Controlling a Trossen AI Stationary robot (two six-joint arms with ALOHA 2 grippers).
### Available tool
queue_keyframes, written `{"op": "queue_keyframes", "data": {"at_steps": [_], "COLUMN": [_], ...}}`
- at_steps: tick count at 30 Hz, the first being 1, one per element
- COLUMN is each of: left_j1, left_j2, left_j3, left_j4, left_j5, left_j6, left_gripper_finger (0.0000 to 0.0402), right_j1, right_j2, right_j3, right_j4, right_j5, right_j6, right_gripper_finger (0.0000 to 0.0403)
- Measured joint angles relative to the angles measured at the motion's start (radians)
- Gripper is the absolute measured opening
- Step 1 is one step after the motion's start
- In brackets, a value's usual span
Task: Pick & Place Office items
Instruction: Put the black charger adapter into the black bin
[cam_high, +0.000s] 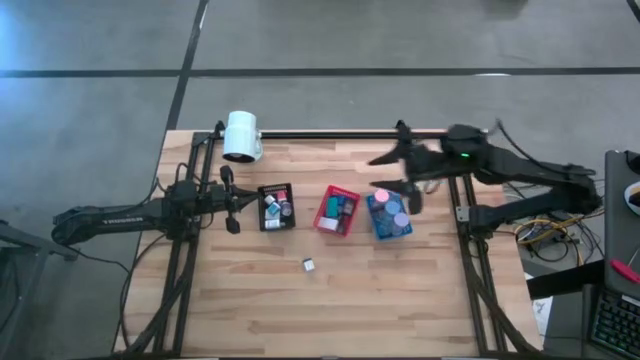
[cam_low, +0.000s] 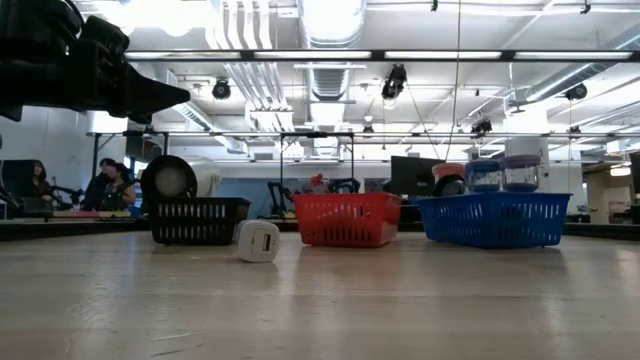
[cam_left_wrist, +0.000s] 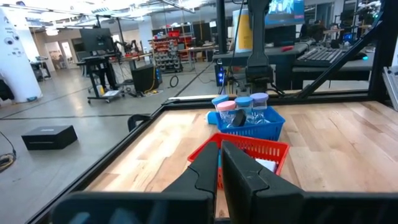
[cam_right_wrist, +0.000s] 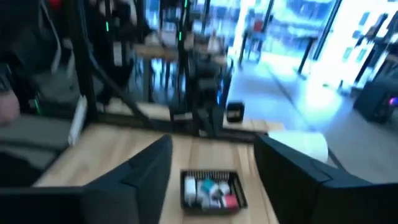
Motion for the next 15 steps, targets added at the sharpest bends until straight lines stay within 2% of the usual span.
{"op": "queue_keyframes", "data": {"at_steps": [7,12,15], "left_j1": [0.0,0.0,0.0], "left_j2": [0.0,0.0,0.0], "left_j3": [0.0,0.0,0.0], "left_j4": [0.0,-0.005,-0.007], "left_j5": [0.0,0.0,0.001], "left_j6": [-0.002,-0.003,-0.006], "left_gripper_finger": [0.0023,0.0023,0.0023], "right_j1": [-0.001,-0.001,-0.001], "right_j2": [-0.28,-0.425,-0.491], "right_j3": [-0.254,-0.421,-0.546], "right_j4": [0.14,0.15,0.247], "right_j5": [0.0,0.0,0.002], "right_j6": [0.085,0.092,0.093], "right_gripper_finger": [0.0138,0.009,0.0071]}}
